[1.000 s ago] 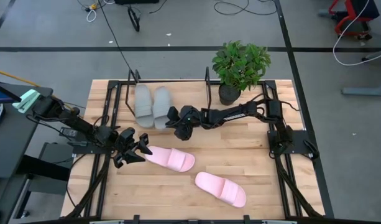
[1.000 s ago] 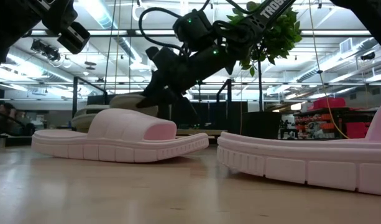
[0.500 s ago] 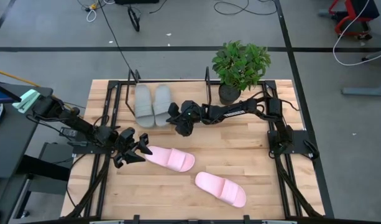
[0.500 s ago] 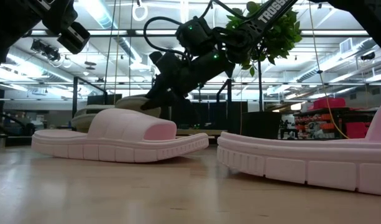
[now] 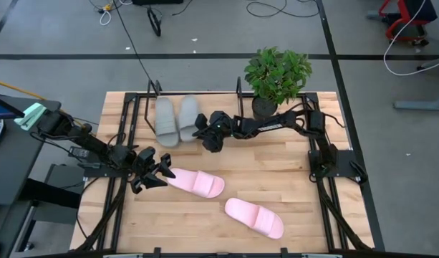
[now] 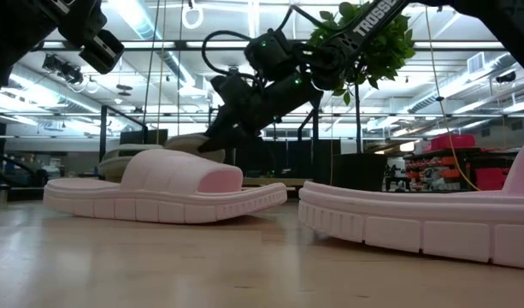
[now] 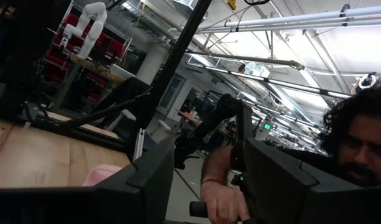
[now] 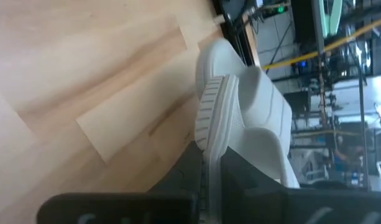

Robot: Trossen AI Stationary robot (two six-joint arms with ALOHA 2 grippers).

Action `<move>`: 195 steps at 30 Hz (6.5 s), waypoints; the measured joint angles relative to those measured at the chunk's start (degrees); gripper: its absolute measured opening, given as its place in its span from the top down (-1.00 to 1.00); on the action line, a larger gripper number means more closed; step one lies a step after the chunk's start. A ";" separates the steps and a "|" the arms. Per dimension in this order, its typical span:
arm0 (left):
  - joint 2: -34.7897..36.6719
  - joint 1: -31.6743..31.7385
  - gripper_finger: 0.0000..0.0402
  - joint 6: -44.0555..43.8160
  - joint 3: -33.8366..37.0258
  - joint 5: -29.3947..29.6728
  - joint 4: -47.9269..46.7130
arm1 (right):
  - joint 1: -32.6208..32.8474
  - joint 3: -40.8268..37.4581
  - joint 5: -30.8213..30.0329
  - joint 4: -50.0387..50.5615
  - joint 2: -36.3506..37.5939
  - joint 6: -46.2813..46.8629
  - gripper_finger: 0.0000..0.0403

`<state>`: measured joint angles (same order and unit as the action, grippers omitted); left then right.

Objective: Pick and place slides into the shelf
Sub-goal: Put the gray slide on the shelf, then put the right pink slide on the shelf

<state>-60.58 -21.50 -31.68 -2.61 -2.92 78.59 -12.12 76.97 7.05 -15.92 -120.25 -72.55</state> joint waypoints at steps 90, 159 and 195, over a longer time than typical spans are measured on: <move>-0.08 0.07 0.06 1.51 -0.02 0.04 -5.74 | 14.23 2.91 -8.26 31.78 10.27 46.16 0.20; -0.17 0.05 0.13 2.38 0.00 0.28 -15.16 | 38.47 -0.68 -22.32 80.60 13.15 110.32 0.20; -0.17 4.02 0.10 1.49 0.00 0.73 -14.87 | 71.28 -0.66 -20.14 68.07 14.58 199.25 0.18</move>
<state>-60.75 -17.48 -30.20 -2.61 -2.19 63.71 59.17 76.31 -13.09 52.15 -105.66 126.70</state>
